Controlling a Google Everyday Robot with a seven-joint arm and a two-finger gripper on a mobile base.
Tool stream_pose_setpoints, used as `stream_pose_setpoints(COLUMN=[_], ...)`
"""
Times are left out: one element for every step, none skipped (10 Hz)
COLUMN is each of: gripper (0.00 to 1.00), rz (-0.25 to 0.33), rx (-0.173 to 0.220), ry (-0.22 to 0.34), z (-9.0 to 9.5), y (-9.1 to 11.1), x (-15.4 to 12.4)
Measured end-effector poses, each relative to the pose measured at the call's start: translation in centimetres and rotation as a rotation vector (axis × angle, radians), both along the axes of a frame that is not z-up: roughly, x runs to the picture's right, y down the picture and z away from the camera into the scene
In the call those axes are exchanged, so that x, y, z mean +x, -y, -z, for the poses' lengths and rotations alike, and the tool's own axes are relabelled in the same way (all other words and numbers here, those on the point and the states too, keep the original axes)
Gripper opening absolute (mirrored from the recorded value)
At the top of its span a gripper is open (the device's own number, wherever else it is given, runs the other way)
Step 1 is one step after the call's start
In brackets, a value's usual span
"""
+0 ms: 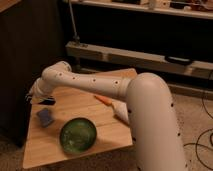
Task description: Place the eraser on the white sponge
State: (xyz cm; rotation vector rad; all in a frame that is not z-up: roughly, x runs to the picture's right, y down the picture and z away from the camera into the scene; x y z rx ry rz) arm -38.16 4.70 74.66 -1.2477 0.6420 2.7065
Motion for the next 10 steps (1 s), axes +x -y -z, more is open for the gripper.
stream_pose_setpoints(gripper=[0.0,0.0,0.0,0.0,0.0,0.0,0.0,0.01,0.04,0.14], rz=[0.004,0.009,0.018,0.031,0.046,0.053,0.058,0.064,0.061,0.06], rx=[0.007,0.015,0.024,0.034,0.048,0.054,0.06,0.069,0.073,0.085], ry=[0.003,0.005,0.01,0.014,0.015,0.009,-0.001,-0.018,-0.035,-0.056], z=[-0.1,-0.2,-0.2,-0.2,-0.3,-0.4,-0.7,-1.2,-1.5,-2.0], y=[-0.4,-0.8,-1.2,-1.7,-2.3,-2.7,-3.1,-3.8,-4.2,-4.6], x=[0.0,0.0,0.0,-0.3,-0.5,-0.7,-0.9,-1.3,-1.5,-1.6])
